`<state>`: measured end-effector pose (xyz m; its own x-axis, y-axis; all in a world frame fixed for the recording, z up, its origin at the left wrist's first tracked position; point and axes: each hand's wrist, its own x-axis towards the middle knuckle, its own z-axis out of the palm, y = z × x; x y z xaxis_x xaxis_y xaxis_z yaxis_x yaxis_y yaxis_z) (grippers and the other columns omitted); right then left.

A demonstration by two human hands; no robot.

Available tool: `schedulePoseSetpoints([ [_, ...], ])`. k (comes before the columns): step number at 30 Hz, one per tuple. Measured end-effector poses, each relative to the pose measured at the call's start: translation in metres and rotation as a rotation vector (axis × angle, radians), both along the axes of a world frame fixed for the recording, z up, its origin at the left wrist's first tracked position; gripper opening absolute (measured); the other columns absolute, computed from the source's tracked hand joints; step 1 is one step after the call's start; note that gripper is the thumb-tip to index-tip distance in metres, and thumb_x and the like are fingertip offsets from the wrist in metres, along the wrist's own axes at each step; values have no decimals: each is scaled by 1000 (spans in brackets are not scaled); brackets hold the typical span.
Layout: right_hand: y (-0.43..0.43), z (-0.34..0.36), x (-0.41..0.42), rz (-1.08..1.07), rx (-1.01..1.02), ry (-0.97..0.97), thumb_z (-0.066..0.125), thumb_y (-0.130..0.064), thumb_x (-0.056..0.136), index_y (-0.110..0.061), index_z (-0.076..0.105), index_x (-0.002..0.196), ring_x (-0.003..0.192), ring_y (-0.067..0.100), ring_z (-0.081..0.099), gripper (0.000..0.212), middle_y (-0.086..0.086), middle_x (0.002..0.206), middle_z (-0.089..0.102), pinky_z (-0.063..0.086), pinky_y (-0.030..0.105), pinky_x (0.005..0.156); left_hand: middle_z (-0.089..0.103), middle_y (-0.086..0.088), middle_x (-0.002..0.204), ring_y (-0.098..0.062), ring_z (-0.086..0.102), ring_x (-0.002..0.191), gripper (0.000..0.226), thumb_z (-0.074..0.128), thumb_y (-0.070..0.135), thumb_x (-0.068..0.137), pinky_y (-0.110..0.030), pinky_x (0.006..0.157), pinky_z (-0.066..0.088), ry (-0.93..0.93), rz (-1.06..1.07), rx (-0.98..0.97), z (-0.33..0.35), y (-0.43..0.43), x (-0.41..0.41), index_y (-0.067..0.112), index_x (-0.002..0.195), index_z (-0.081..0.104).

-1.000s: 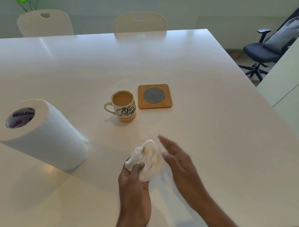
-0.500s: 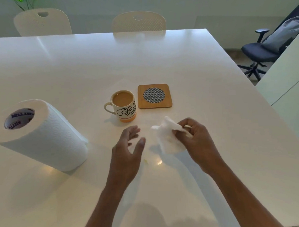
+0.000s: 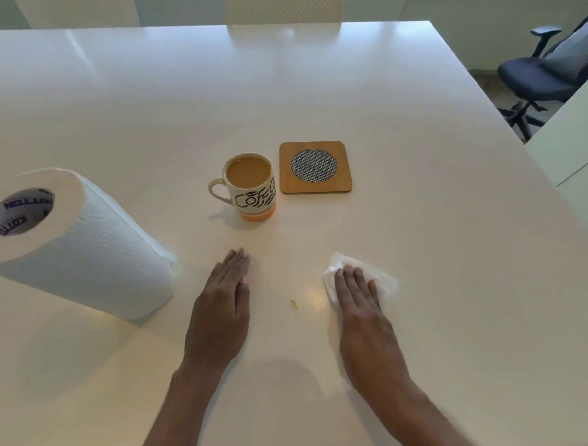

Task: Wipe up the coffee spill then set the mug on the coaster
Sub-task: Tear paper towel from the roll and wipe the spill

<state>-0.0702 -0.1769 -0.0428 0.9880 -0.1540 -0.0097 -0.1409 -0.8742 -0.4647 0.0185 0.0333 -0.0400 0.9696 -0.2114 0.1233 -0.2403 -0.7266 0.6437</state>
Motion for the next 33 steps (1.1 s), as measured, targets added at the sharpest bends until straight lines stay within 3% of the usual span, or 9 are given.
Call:
schedulePoseSetpoints([
  [5, 20, -4, 8, 150, 72, -11, 32, 15, 95, -12, 9, 167, 163, 14, -10, 81, 0, 174, -1, -19, 20, 126, 50, 0, 157, -5, 37, 149, 52, 35, 14, 100, -15, 124, 16, 1, 4, -30, -2, 1, 0, 9, 148, 56],
  [9, 26, -2, 12, 306, 139, -29, 35, 12, 102, -14, 20, 167, 162, 8, -6, 71, 1, 176, 11, -16, 16, 127, 52, -2, 157, -4, 38, 147, 53, 34, 12, 99, -15, 124, 16, 9, 7, -57, -1, 2, 1, 8, 147, 57],
  [17, -3, 9, 11, 671, 242, 50, 43, 12, 103, -20, 42, 161, 162, 1, 15, 66, -4, 171, 33, 7, 28, 134, 52, -3, 157, -8, 39, 150, 56, 32, 14, 98, -27, 126, 22, 17, 3, -77, -1, 2, 1, 8, 148, 56],
  [22, -35, 24, 18, 918, 254, 123, 43, 12, 106, -11, 55, 153, 160, 11, 31, 54, 3, 165, 48, 23, 42, 133, 50, -1, 158, -6, 38, 150, 58, 31, 14, 96, -29, 127, 23, 21, -3, -74, -2, 5, 0, 10, 148, 56],
  [33, -72, 23, 21, 1003, 95, 122, 42, 28, 90, -15, 46, 159, 162, 7, 22, 82, -1, 170, 38, 17, 33, 134, 48, 2, 160, -3, 35, 152, 60, 29, 13, 96, -28, 128, 21, 43, -18, -85, -3, 7, 1, 12, 150, 54],
])
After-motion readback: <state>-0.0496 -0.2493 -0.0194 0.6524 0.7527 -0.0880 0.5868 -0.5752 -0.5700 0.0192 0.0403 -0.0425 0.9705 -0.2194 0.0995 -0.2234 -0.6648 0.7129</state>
